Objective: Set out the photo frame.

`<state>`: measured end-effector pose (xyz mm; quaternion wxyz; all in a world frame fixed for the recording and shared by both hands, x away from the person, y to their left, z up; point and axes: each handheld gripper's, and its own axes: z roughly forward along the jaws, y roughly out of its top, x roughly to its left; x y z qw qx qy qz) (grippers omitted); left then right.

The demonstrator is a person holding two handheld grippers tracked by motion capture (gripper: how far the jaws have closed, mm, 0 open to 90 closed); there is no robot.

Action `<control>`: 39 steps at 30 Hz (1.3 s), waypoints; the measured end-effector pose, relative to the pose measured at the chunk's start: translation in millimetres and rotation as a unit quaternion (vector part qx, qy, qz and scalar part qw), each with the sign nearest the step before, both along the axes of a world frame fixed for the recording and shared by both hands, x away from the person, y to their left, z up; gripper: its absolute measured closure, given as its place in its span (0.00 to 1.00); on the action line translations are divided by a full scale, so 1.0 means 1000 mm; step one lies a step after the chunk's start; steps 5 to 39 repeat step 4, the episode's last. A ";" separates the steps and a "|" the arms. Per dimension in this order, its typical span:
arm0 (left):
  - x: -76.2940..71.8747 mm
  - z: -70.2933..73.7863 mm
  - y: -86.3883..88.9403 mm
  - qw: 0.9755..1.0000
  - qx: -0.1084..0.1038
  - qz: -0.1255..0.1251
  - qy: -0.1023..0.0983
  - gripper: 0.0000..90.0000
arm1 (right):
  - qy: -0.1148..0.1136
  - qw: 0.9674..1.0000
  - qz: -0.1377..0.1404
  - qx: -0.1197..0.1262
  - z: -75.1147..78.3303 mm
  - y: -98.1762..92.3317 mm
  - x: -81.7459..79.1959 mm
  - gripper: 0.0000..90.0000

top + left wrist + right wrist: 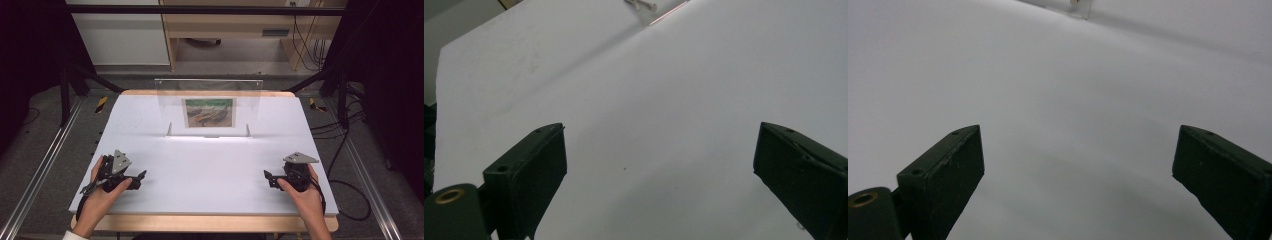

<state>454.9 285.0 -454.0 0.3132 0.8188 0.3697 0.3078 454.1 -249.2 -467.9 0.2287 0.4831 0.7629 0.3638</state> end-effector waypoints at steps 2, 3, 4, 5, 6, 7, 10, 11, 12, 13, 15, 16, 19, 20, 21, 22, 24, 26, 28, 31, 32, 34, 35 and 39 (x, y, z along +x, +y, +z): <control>0.000 -0.003 0.004 1.000 -0.004 0.008 0.005 0.07 | -0.004 1.000 0.001 -0.015 -0.001 0.000 -0.001 0.08; 0.001 -0.007 0.006 1.000 -0.003 0.012 0.009 0.07 | -0.014 1.000 0.003 -0.024 -0.001 -0.001 -0.001 0.08; 0.001 -0.007 0.006 1.000 -0.003 0.012 0.009 0.08 | -0.014 1.000 0.003 -0.024 -0.001 -0.001 -0.001 0.08; 0.001 -0.007 0.006 1.000 -0.003 0.012 0.009 0.08 | -0.014 1.000 0.003 -0.024 -0.001 -0.001 -0.001 0.08; 0.001 -0.007 0.006 1.000 -0.003 0.012 0.009 0.08 | -0.014 1.000 0.003 -0.024 -0.001 -0.001 -0.001 0.08; 0.001 -0.007 0.006 1.000 -0.003 0.012 0.009 0.08 | -0.014 1.000 0.003 -0.024 -0.001 -0.001 -0.001 0.08; 0.001 -0.007 0.006 1.000 -0.003 0.012 0.009 0.08 | -0.014 1.000 0.003 -0.024 -0.001 -0.001 -0.001 0.08; 0.001 -0.007 0.006 1.000 -0.003 0.012 0.009 0.08 | -0.014 1.000 0.003 -0.024 -0.001 -0.001 -0.001 0.08; 0.001 -0.007 0.006 1.000 -0.003 0.012 0.009 0.08 | -0.014 1.000 0.003 -0.024 -0.001 -0.001 -0.001 0.08; 0.001 -0.007 0.006 1.000 -0.003 0.012 0.009 0.08 | -0.014 1.000 0.003 -0.024 -0.001 -0.001 -0.001 0.08; 0.001 -0.007 0.006 1.000 -0.003 0.012 0.009 0.08 | -0.014 1.000 0.003 -0.024 -0.001 -0.001 -0.001 0.08; 0.001 -0.007 0.006 1.000 -0.003 0.012 0.009 0.08 | -0.014 1.000 0.003 -0.024 -0.001 -0.001 -0.001 0.08; 0.001 -0.007 0.006 1.000 -0.003 0.012 0.009 0.08 | -0.014 1.000 0.003 -0.024 -0.001 -0.001 -0.001 0.08; 0.001 -0.007 0.006 1.000 -0.003 0.012 0.009 0.08 | -0.014 1.000 0.003 -0.024 -0.001 -0.001 -0.001 0.08; 0.001 -0.007 0.006 1.000 -0.003 0.012 0.009 0.08 | -0.014 1.000 0.003 -0.024 -0.001 -0.001 -0.001 0.08; 0.001 -0.007 0.006 1.000 -0.003 0.012 0.009 0.08 | -0.014 1.000 0.003 -0.024 -0.001 -0.001 -0.001 0.08; 0.001 -0.007 0.006 1.000 -0.003 0.012 0.009 0.08 | -0.014 1.000 0.003 -0.024 -0.001 -0.001 -0.001 0.08; 0.001 -0.007 0.006 1.000 -0.003 0.012 0.009 0.08 | -0.014 1.000 0.003 -0.024 -0.001 -0.001 -0.001 0.08; 0.001 -0.007 0.006 1.000 -0.003 0.012 0.009 0.08 | -0.014 1.000 0.003 -0.024 -0.001 -0.001 -0.001 0.08; 0.001 -0.007 0.006 1.000 -0.003 0.012 0.009 0.08 | -0.014 1.000 0.003 -0.024 -0.001 -0.001 -0.001 0.08; 0.001 -0.007 0.006 1.000 -0.003 0.012 0.009 0.08 | -0.014 1.000 0.003 -0.024 -0.001 -0.001 -0.001 0.08; 0.001 -0.007 0.006 1.000 -0.003 0.012 0.009 0.08 | -0.014 1.000 0.003 -0.024 -0.001 -0.001 -0.001 0.08; 0.001 -0.007 0.006 1.000 -0.003 0.012 0.009 0.08 | -0.014 1.000 0.003 -0.024 -0.001 -0.001 -0.001 0.08; 0.001 -0.007 0.006 1.000 -0.003 0.012 0.009 0.08 | -0.014 1.000 0.003 -0.024 -0.001 -0.001 -0.001 0.08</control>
